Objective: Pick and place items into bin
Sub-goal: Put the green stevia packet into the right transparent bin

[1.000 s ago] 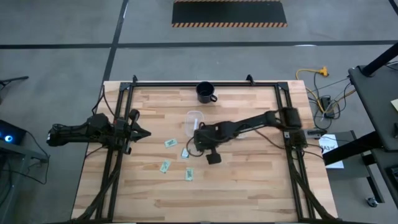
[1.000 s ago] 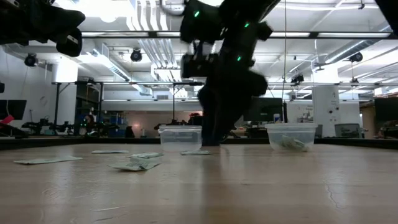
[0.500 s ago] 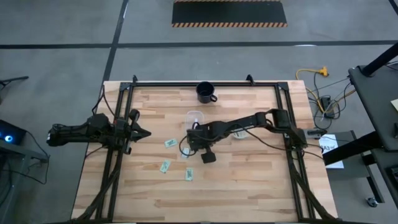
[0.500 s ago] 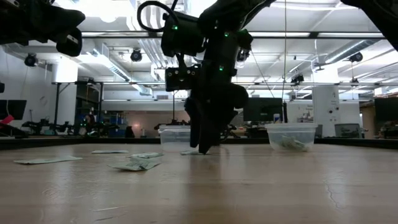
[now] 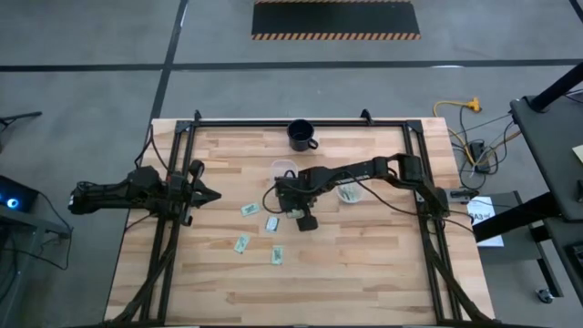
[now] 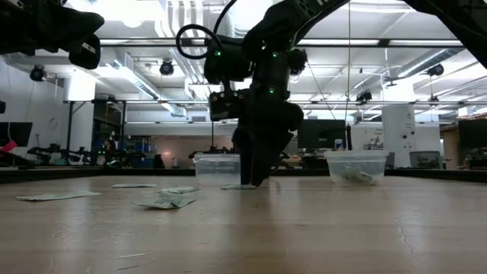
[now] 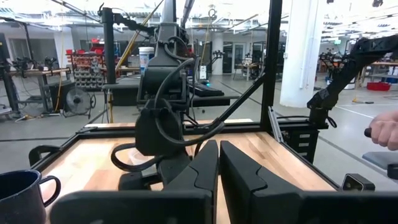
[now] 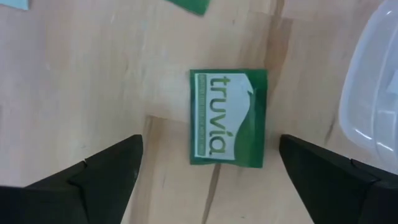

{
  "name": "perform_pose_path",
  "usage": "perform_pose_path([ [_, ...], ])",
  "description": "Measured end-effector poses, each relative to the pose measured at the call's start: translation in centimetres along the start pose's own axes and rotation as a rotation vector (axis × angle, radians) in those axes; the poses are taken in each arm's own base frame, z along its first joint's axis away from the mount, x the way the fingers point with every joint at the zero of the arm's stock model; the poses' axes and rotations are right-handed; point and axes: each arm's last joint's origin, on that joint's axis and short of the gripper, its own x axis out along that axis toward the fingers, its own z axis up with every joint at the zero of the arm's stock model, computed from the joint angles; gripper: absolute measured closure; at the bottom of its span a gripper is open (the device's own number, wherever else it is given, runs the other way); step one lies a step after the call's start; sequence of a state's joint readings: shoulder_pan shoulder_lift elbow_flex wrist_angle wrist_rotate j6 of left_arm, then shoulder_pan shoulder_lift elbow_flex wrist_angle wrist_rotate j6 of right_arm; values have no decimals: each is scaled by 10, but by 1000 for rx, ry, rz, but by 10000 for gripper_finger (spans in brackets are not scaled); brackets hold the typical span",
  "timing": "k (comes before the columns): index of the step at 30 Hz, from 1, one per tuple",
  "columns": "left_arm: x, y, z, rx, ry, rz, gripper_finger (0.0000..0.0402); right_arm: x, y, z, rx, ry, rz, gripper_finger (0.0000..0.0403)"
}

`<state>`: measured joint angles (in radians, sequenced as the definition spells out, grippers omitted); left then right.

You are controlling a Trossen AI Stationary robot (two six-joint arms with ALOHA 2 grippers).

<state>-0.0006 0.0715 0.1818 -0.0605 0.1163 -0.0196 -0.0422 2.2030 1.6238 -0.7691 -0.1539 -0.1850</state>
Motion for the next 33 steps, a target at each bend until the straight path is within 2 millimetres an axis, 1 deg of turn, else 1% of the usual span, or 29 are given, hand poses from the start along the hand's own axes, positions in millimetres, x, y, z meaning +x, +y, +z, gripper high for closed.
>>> perform_pose_path([
  [7,0,0,0,0,0,0,401,15,0,0,-1,27,0,35],
  [33,0,0,0,0,0,0,401,10,0,4,-35,-23,-8,35],
])
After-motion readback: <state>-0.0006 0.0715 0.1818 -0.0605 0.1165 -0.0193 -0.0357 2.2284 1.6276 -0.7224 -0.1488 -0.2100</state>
